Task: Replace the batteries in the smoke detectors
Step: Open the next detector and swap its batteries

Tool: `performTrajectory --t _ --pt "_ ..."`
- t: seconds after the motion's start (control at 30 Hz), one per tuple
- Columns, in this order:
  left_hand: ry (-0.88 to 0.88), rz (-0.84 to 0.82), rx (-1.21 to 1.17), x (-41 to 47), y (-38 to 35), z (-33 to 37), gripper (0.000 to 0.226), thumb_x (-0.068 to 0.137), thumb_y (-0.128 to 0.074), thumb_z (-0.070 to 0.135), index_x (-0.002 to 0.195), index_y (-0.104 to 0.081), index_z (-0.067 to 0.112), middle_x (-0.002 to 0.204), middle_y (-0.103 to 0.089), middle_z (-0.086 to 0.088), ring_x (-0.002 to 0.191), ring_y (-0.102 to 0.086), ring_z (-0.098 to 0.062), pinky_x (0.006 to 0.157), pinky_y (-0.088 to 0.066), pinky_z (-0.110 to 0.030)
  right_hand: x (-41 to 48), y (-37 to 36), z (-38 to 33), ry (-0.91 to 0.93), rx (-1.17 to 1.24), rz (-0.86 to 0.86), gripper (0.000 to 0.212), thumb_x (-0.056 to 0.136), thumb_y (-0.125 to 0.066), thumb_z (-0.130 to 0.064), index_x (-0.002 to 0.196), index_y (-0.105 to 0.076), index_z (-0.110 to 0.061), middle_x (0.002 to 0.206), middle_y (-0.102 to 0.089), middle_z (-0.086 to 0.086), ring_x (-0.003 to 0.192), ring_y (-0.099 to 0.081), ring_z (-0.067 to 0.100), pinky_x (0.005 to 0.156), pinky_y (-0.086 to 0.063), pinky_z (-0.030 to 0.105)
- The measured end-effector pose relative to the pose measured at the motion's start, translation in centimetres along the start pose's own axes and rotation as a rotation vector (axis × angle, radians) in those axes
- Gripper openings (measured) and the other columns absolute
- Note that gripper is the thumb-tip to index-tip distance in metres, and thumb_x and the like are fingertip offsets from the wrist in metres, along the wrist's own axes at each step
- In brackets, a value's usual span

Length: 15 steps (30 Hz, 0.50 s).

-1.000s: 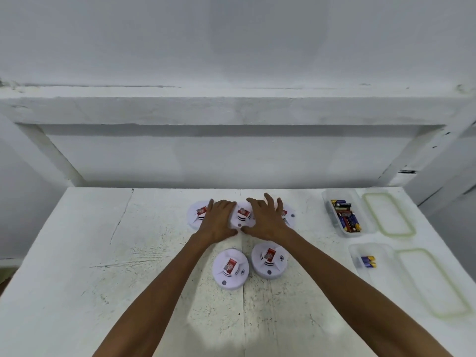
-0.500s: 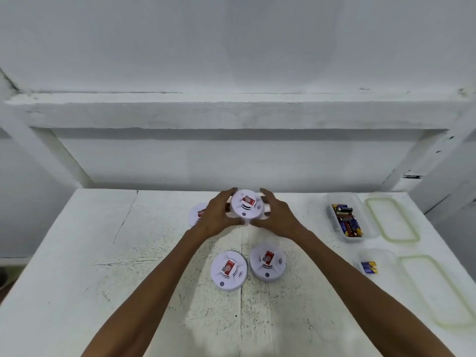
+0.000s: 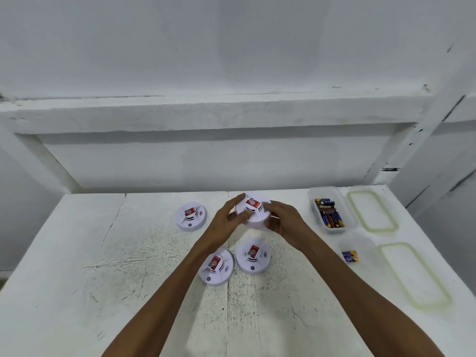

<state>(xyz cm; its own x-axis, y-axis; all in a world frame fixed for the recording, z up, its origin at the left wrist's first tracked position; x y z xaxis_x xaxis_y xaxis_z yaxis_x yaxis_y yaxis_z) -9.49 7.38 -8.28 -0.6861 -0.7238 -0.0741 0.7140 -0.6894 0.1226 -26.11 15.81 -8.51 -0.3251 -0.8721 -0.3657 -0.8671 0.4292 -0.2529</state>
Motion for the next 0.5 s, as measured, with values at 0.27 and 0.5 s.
performTrajectory --t 0.27,0.5 --pt "0.112 0.173 -0.068 0.5 -2.4 0.0 0.067 0.079 -0.07 0.071 0.127 -0.062 0.025 0.126 -0.069 0.001 0.109 -0.07 -0.014 0.097 -0.058 -0.042 -2.6 -1.2 -0.1 0.13 -0.108 0.091 0.028 0.1 -0.047 -0.027 0.115 -0.07 -0.022 0.105 -0.075 0.002 0.095 -0.072 0.018 0.073 -0.056 0.028" --pt "0.327 0.053 -0.724 0.2 -3.4 -0.6 0.062 0.105 -0.032 0.057 0.133 -0.062 0.011 0.125 -0.071 -0.018 0.109 -0.072 -0.027 0.084 -0.062 -0.038 -2.4 -1.2 0.0 0.536 -0.699 0.191 0.044 0.086 -0.072 -0.022 0.129 -0.061 -0.029 0.117 -0.057 -0.004 0.098 -0.06 0.004 0.085 -0.049 0.014"
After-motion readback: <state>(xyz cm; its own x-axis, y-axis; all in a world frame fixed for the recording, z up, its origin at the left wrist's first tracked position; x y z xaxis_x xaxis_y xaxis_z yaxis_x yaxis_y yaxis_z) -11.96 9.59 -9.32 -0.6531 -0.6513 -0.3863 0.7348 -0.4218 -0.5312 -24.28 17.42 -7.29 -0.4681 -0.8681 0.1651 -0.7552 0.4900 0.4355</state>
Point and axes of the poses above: each hand's wrist, its own x-axis towards the middle knuckle, its own y-axis out of the back of the hand, z = x × y, the point moved 4 cm from there along x, towards the middle knuckle
